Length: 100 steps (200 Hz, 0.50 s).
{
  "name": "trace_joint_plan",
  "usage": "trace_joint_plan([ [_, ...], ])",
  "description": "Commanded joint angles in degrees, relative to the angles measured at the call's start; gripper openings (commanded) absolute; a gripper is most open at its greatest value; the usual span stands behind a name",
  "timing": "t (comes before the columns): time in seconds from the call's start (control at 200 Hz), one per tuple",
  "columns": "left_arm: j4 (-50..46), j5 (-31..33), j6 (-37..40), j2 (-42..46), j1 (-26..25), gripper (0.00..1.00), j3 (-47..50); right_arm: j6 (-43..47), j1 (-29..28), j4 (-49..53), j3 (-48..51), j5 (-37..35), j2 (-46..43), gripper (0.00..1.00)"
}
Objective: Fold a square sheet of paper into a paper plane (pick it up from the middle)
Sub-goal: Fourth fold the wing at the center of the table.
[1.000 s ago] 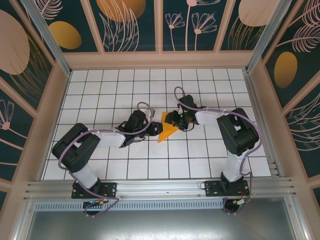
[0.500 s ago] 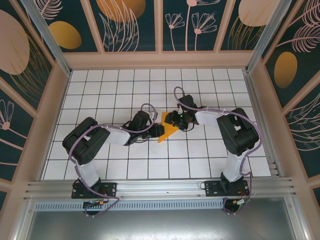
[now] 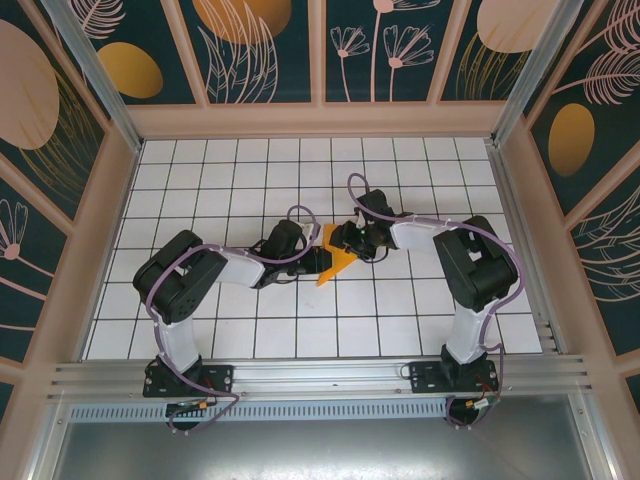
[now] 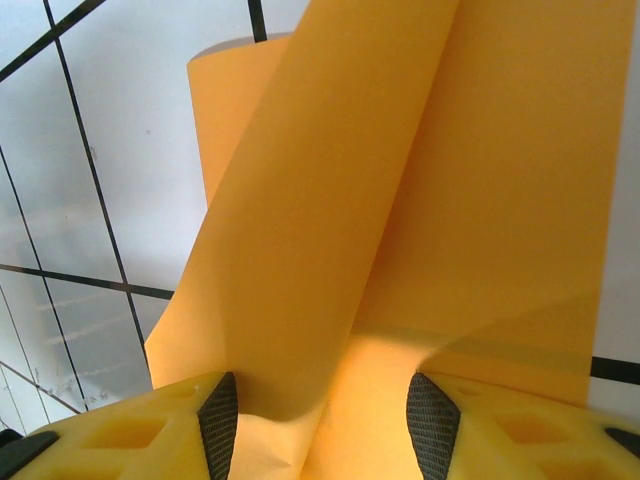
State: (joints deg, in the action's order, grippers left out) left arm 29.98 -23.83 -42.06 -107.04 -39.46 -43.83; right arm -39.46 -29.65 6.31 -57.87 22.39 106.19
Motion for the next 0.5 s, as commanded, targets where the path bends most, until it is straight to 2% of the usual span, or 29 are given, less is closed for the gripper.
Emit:
trace_joint_plan([
  [0.0, 1.9, -1.3, 1.7, -0.7, 0.2, 0.17, -1.1, 1.2, -0.5, 3.9, 2.9, -5.9, 5.6, 0.53],
  [0.18, 1.9, -1.3, 1.8, -0.8, 0.4, 0.18, -1.0, 1.4, -0.6, 4.1, 2.9, -5.9, 5.9, 0.53],
  [0.405, -1.4, 2.2, 2.5, 2.8, 0.5, 0.31, 0.3, 1.6, -0.8, 5.1, 2.7, -6.7, 6.8, 0.54],
  [0.495, -3.5, 4.4, 2.8, 4.8, 0.6, 0.34, 1.0, 1.8, -1.1, 5.9, 2.3, -7.4, 7.3, 0.54],
])
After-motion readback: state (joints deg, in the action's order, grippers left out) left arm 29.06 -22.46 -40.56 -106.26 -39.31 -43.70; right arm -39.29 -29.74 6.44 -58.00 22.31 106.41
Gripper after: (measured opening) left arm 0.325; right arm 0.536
